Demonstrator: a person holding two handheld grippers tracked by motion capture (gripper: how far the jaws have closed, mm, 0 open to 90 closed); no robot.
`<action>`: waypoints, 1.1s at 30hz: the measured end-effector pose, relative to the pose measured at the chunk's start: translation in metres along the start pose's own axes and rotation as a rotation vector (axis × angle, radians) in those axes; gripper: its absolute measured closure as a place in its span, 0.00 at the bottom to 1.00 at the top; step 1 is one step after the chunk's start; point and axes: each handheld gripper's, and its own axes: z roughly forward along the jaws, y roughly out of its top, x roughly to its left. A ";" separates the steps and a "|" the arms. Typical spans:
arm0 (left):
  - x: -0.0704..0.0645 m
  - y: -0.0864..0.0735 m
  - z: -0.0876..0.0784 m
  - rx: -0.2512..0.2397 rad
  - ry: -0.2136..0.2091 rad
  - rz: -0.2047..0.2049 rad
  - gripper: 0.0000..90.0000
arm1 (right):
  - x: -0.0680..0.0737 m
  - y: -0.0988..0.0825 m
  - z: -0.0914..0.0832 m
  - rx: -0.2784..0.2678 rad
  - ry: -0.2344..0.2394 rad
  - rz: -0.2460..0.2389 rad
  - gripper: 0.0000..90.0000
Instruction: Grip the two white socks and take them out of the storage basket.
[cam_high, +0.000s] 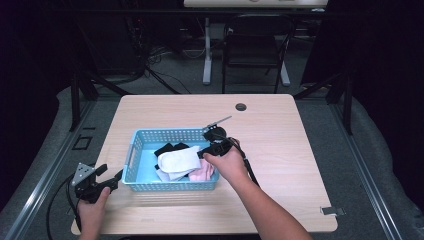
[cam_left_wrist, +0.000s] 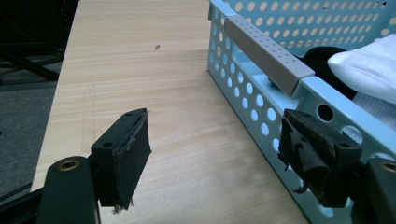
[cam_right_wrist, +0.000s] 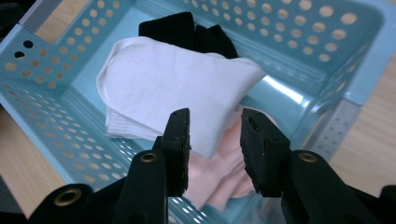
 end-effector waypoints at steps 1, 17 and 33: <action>0.000 0.000 0.000 0.000 0.000 0.001 0.27 | -0.001 0.002 0.003 0.010 0.014 0.024 0.70; 0.000 0.000 0.001 -0.010 -0.003 -0.003 0.27 | -0.009 0.013 0.044 0.166 0.035 0.141 0.65; 0.000 0.000 0.000 -0.011 -0.002 -0.004 0.27 | -0.006 0.018 0.060 0.207 0.031 0.148 0.62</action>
